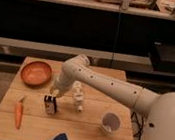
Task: Knock the eraser over
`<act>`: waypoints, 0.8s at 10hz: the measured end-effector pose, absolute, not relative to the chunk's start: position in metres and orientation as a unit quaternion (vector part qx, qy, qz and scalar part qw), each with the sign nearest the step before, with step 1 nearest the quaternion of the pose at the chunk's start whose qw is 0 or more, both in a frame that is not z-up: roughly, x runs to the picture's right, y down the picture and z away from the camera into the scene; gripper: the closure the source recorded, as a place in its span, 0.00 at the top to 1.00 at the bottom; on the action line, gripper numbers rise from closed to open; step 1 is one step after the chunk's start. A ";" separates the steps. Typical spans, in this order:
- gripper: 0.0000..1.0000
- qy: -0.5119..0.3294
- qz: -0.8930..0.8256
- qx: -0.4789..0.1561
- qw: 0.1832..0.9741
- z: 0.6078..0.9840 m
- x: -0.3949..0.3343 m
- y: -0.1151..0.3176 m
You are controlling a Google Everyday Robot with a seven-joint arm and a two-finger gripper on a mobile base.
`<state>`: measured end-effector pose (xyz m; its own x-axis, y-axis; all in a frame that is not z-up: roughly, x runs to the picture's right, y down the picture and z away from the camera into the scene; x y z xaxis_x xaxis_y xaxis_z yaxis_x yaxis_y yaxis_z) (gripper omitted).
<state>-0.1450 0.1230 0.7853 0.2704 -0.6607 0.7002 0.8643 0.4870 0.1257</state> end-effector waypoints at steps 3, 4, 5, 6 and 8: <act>0.00 -0.365 -0.507 -0.127 0.771 0.782 -0.154 0.127; 0.00 -0.374 -0.510 -0.125 0.765 0.777 -0.157 0.128; 0.00 -0.389 -0.512 -0.129 0.755 0.768 -0.161 0.131; 0.00 -0.413 -0.514 -0.139 0.739 0.753 -0.168 0.134; 0.00 -0.471 -0.521 -0.174 0.690 0.715 -0.180 0.144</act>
